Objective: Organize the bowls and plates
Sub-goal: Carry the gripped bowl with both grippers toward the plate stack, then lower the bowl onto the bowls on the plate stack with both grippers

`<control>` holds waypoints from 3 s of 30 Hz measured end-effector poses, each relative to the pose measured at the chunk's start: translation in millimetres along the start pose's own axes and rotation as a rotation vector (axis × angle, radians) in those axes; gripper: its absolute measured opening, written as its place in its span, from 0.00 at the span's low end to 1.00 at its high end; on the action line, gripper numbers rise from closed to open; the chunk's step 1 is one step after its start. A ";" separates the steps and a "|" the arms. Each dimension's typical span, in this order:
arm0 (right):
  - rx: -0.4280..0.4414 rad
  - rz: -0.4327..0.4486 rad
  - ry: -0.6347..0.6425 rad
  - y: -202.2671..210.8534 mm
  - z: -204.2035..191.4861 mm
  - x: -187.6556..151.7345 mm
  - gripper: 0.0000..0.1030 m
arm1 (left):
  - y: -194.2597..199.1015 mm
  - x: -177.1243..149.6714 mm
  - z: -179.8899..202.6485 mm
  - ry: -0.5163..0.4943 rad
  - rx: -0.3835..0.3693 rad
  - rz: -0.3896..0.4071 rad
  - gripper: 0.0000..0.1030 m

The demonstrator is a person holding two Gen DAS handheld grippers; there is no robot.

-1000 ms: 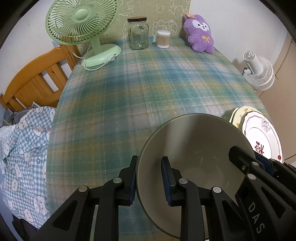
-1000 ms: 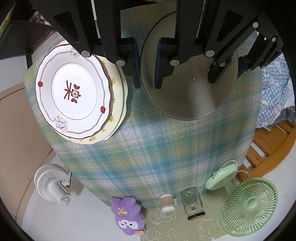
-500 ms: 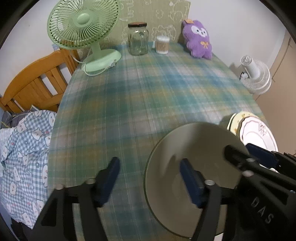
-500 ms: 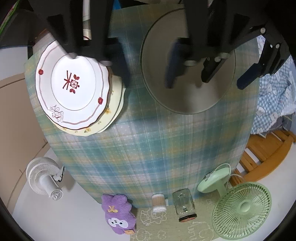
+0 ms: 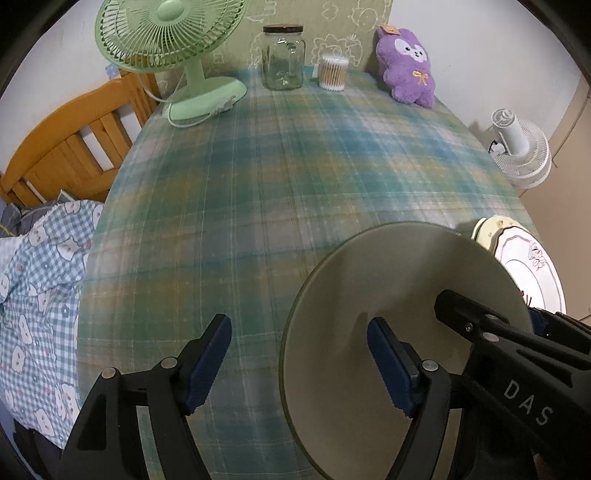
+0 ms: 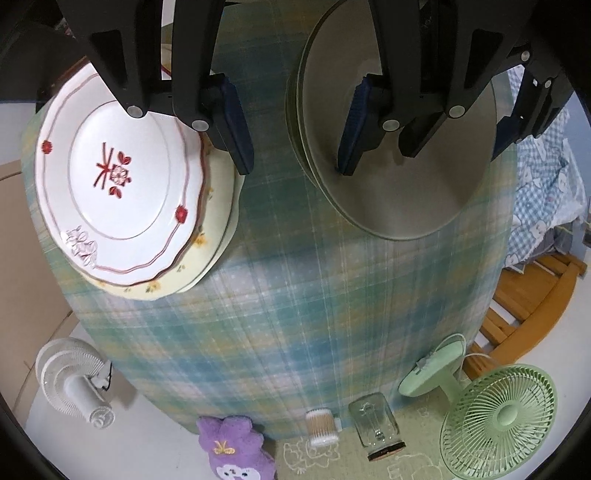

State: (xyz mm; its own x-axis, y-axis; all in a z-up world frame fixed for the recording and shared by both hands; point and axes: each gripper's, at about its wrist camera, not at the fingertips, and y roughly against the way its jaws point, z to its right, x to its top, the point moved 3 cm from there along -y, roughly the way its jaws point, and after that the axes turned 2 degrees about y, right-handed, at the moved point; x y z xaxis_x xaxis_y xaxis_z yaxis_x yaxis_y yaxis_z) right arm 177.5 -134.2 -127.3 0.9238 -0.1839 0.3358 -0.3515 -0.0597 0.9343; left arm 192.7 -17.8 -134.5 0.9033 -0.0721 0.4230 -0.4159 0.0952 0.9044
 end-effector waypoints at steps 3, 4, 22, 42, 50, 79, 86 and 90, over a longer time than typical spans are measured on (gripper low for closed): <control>0.017 -0.011 0.005 -5.1 -1.0 0.4 0.50 | -3.4 -2.2 -2.7 0.024 -0.005 -0.014 0.72; 0.019 -0.014 0.008 -6.4 -2.4 0.7 0.50 | -4.3 -2.4 -3.5 0.031 -0.006 -0.018 0.71; 0.060 -0.031 0.001 -10.9 -8.4 -2.9 0.35 | -0.7 -4.9 7.9 0.008 -0.068 -0.001 0.40; 0.000 0.013 -0.042 27.6 -27.0 -11.5 0.35 | 31.6 -6.2 -6.0 -0.001 -0.099 0.015 0.38; -0.015 0.052 -0.064 52.3 -25.2 -13.1 0.35 | 51.9 -2.0 0.1 -0.032 -0.109 0.041 0.38; 0.002 0.079 0.017 81.7 114.3 25.4 0.36 | 54.7 22.2 141.7 0.034 -0.075 0.095 0.38; -0.009 0.040 0.016 69.8 146.8 28.2 0.36 | 36.4 20.4 173.2 0.049 -0.084 0.053 0.38; -0.018 0.015 0.013 61.2 162.6 28.3 0.36 | 25.5 17.9 186.6 0.052 -0.090 0.026 0.38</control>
State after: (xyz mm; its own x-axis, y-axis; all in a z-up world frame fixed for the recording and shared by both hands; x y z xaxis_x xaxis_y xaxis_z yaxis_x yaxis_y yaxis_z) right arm 157.5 -302.6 -80.1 0.9204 -0.1723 0.3509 -0.3624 -0.0394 0.9312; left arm 178.6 -202.0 -93.4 0.8976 -0.0171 0.4404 -0.4300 0.1857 0.8835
